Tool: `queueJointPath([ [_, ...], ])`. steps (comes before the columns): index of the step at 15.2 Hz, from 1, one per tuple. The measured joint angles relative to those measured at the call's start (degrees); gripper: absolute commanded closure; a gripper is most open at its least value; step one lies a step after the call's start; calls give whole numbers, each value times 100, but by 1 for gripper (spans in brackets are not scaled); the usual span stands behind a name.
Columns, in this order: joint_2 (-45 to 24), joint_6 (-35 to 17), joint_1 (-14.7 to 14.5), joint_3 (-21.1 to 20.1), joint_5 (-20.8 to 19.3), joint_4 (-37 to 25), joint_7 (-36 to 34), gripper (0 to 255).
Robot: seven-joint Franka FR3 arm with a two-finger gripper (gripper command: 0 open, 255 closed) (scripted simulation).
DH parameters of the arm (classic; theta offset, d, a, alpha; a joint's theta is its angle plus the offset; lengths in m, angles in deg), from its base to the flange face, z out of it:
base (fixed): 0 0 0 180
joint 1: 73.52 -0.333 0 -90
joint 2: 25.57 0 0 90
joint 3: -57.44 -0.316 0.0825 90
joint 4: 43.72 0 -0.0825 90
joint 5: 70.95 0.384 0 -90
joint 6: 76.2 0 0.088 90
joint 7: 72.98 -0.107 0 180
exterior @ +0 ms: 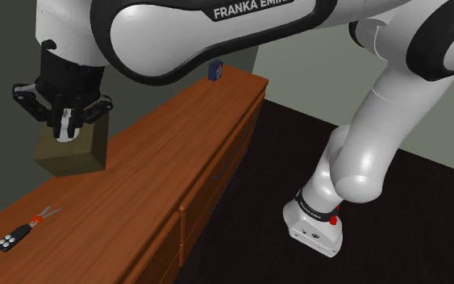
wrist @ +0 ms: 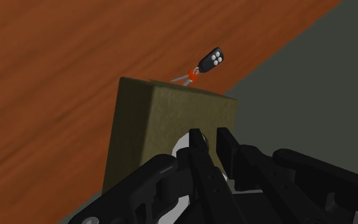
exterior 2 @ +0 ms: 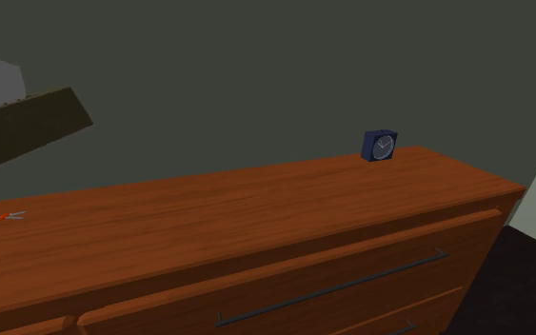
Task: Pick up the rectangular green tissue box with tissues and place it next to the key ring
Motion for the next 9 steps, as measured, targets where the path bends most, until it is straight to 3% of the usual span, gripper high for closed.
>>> queueJointPath([
  [9, -145, -649, -12, 4, -89, 518, -45, 255],
])
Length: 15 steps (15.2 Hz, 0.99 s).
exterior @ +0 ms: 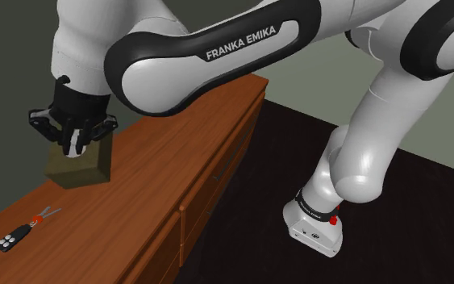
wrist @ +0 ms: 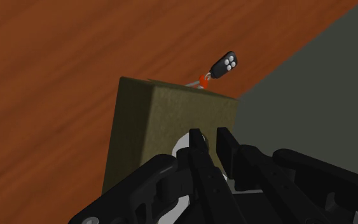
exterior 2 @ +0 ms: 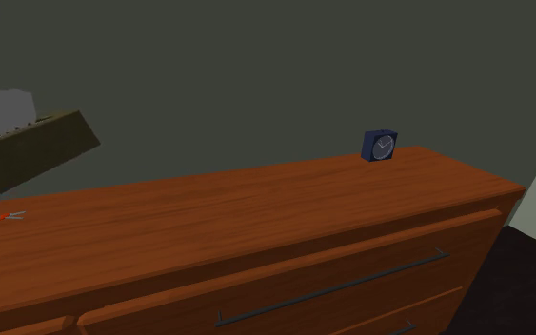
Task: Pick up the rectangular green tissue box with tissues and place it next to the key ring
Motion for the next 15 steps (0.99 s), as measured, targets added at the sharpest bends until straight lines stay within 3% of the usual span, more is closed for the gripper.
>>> queueJointPath([
  [15, -481, -1090, -78, 61, -383, 659, -254, 255],
])
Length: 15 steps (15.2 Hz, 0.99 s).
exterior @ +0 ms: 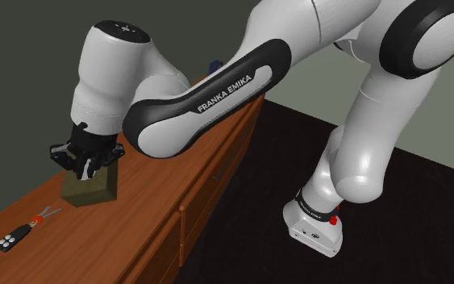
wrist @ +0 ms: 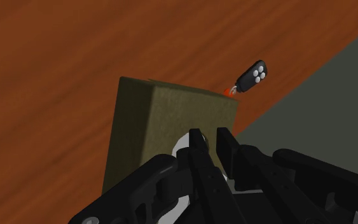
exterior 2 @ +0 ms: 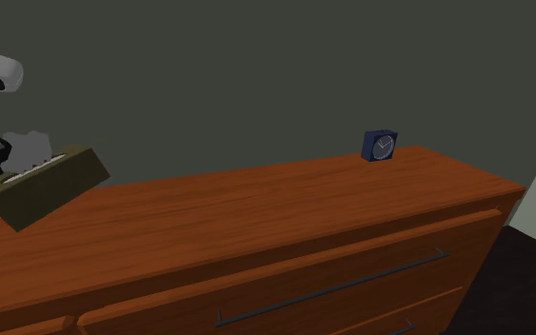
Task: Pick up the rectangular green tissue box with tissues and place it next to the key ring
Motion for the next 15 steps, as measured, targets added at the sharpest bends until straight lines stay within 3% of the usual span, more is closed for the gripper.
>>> queueJointPath([
  [6, -259, -413, -60, 79, -231, 179, -152, 255],
  [13, -327, -495, -84, 104, -294, 197, -199, 255],
  [14, -327, -496, -84, 104, -295, 197, -199, 0],
  [15, -327, -496, -84, 104, -295, 197, -199, 0],
])
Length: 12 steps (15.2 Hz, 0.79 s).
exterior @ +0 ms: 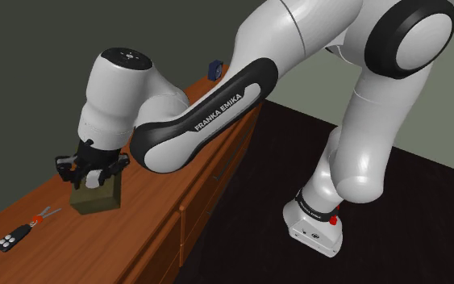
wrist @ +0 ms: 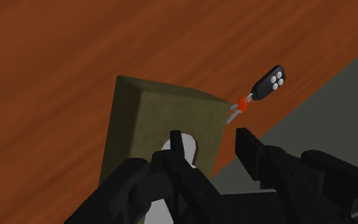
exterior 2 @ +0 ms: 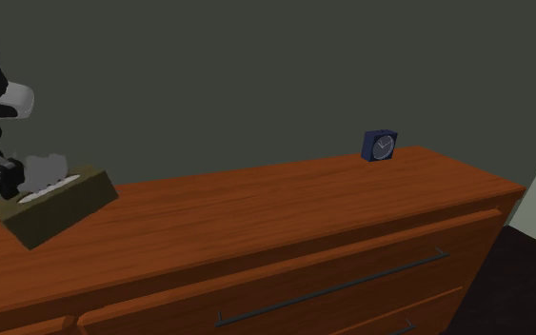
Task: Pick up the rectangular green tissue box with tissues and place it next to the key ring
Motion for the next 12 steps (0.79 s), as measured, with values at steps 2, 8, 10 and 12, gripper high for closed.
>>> queueJointPath([
  [2, 0, 0, 0, 0, 0, 0, 0, 0],
  [8, 409, 265, 118, -123, 326, 102, 216, 0],
  [10, 629, 430, 181, -162, 525, 131, 370, 0],
  [12, 699, 472, 191, -173, 583, 154, 406, 0],
])
